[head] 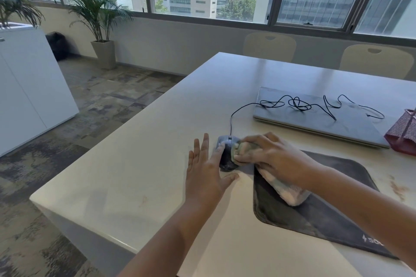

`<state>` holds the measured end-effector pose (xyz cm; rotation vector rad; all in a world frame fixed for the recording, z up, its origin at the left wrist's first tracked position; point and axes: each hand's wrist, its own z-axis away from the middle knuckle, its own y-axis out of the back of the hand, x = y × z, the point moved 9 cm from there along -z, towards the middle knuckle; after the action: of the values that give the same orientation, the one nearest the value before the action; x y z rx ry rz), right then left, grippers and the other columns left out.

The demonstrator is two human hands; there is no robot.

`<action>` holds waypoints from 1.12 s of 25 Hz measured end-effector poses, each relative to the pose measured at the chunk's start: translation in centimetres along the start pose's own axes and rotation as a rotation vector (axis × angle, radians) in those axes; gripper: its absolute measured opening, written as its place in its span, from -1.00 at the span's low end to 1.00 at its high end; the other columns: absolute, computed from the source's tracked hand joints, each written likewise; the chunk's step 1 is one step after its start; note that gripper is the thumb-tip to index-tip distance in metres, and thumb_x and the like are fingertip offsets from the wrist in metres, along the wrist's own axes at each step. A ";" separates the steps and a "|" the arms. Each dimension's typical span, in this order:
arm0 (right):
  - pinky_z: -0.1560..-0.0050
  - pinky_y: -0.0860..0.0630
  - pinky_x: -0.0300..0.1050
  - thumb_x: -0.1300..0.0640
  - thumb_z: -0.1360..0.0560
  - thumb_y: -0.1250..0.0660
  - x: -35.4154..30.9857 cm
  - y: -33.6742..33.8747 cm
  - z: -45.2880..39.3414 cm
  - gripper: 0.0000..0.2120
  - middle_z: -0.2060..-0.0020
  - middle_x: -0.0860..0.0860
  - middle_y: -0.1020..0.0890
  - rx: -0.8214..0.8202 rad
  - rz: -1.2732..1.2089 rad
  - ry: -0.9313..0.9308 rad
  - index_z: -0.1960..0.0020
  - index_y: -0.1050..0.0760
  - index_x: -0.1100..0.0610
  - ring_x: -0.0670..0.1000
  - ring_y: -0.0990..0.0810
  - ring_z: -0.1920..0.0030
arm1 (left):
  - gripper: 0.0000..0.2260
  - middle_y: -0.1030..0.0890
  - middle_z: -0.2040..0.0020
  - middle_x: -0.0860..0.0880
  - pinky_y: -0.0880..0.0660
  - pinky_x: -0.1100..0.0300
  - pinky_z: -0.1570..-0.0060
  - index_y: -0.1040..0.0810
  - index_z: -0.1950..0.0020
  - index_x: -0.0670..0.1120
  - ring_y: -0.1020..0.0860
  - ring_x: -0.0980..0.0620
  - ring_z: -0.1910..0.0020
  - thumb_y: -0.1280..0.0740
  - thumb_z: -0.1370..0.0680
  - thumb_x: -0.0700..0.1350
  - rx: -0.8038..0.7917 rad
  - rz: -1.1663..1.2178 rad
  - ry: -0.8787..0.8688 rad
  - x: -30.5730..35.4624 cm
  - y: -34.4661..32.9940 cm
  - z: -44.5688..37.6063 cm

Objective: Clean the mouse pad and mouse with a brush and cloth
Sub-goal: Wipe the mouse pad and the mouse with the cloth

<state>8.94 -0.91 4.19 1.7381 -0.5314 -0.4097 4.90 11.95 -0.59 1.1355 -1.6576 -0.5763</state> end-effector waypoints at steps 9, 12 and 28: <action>-0.11 -0.46 0.04 0.08 -0.50 -0.29 -1.8 0.3 -0.7 -0.63 -0.31 -0.05 -0.41 0.060 0.077 -0.008 -0.24 -0.46 -0.26 0.11 -0.40 -0.15 | -0.26 0.07 -0.54 0.08 0.23 0.07 -0.45 0.00 -0.50 0.11 0.27 0.01 -0.49 -0.26 -0.44 0.27 -0.059 -0.041 0.006 0.4 0.1 0.0; 0.08 -0.56 0.07 0.12 -0.34 -0.40 -3.3 0.5 0.3 -0.53 -0.24 0.01 -0.49 0.011 0.279 0.162 -0.18 -0.48 -0.26 0.12 -0.40 -0.09 | -0.25 0.01 -0.53 0.12 0.26 0.10 -0.43 0.00 -0.51 0.09 0.27 0.03 -0.49 -0.26 -0.43 0.28 -0.056 -0.042 0.002 0.4 0.1 0.1; 0.33 -0.59 0.05 0.25 -0.15 -0.58 -0.7 3.9 -1.3 -0.49 -0.07 0.03 -0.60 0.102 0.400 0.127 0.04 -0.61 -0.22 0.17 -0.56 0.11 | -0.25 -0.07 -0.52 0.15 0.25 0.13 -0.43 -0.02 -0.51 0.08 0.18 0.02 -0.51 -0.29 -0.43 0.25 -0.051 -0.028 -0.004 0.5 0.0 0.0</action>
<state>8.59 -0.17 8.27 1.6893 -0.7988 0.0108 4.85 11.49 -0.33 1.1231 -1.6239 -0.6362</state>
